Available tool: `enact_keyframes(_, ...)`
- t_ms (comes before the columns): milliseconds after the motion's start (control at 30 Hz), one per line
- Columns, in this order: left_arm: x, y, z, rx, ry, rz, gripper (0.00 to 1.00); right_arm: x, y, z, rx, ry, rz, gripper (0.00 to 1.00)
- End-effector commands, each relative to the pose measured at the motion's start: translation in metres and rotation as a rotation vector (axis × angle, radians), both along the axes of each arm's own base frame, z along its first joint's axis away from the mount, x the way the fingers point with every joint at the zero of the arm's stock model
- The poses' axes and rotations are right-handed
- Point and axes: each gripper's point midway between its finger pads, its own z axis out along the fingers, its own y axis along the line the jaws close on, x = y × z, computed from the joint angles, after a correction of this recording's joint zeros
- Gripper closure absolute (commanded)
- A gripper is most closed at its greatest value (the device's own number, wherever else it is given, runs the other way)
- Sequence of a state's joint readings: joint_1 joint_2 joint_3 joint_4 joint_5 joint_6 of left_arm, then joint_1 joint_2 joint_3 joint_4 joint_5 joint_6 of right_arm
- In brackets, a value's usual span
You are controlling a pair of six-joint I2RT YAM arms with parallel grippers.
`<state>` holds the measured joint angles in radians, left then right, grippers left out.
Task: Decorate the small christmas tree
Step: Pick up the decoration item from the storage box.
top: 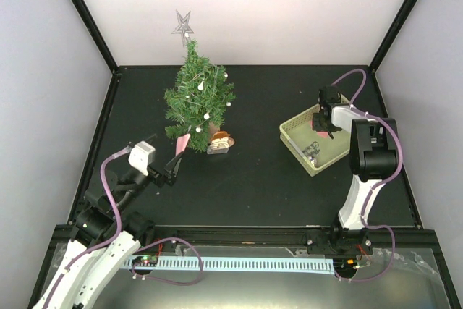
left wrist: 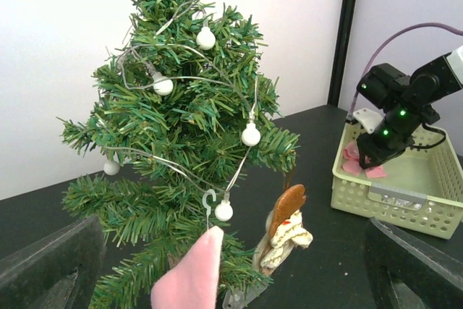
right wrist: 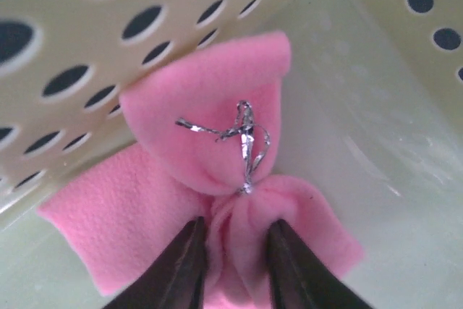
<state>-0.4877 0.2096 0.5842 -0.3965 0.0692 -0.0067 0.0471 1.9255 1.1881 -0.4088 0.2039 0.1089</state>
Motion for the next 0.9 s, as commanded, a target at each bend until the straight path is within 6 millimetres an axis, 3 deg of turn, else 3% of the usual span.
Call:
enact_keyframes(0, 0.005, 0.005, -0.003, 0.019, 0.002, 0.036, 0.01, 0.004, -0.003, 0.002, -0.009, 0.005, -0.012, 0.81)
enact_keyframes(167, 0.009, 0.007, -0.006, 0.026, 0.011, 0.051, 0.01, 0.003, -0.001, 0.029, 0.006, -0.068, -0.025, 0.98)
enact_keyframes(367, 0.009, 0.009, -0.005, 0.018, 0.014, 0.06, 0.01, -0.009, 0.014, 0.071, 0.055, -0.153, -0.014, 0.99)
enact_keyframes(633, 0.005, 0.006, 0.0, -0.036, 0.029, 0.037, 0.02, -0.036, 0.06, 0.146, 0.131, -0.273, 0.1, 0.99)
enact_keyframes(867, -0.013, -0.007, 0.016, -0.14, 0.07, -0.078, 0.13, -0.073, 0.115, 0.225, 0.3, -0.438, 0.299, 0.99)
